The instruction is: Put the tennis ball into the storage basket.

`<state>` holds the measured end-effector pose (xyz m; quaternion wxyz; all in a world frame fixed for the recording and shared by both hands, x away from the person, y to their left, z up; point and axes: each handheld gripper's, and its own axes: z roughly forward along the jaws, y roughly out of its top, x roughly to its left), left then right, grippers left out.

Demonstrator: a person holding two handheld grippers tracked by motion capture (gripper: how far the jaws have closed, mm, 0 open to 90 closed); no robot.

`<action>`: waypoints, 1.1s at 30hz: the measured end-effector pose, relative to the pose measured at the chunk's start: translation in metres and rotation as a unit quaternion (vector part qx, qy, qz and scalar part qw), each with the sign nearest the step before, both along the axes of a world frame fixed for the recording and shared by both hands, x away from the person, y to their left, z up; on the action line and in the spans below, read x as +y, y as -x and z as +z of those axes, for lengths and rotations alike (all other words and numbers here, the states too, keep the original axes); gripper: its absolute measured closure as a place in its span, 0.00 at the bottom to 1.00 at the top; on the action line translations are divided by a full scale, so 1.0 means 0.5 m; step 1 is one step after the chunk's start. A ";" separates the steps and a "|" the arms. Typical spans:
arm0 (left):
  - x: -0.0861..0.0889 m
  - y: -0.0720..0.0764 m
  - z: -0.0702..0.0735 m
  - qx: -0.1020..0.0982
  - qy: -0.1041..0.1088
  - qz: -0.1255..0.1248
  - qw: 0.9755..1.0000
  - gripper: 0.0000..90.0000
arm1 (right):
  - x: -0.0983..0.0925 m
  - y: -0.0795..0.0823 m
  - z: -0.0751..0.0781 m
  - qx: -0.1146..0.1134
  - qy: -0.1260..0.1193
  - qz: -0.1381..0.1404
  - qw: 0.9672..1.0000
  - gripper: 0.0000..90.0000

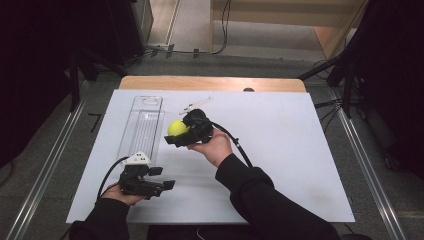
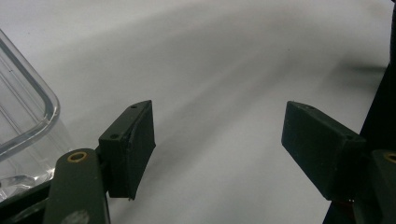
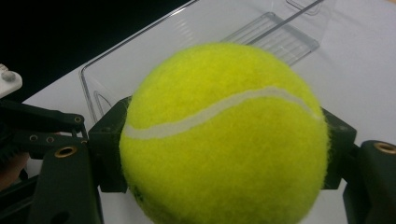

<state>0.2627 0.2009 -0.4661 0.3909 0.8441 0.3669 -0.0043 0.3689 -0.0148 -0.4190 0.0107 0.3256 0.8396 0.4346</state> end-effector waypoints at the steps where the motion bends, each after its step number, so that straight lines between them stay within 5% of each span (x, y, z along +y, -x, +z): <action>1: -0.001 0.000 0.000 0.000 0.000 0.000 1.000 0.29 | 0.002 -0.001 0.001 0.001 0.001 -0.001 1.000 0.26; 33: 0.003 -0.001 -0.001 0.000 -0.002 0.001 1.000 0.29 | 0.055 -0.045 0.005 0.005 -0.007 0.000 1.000 0.26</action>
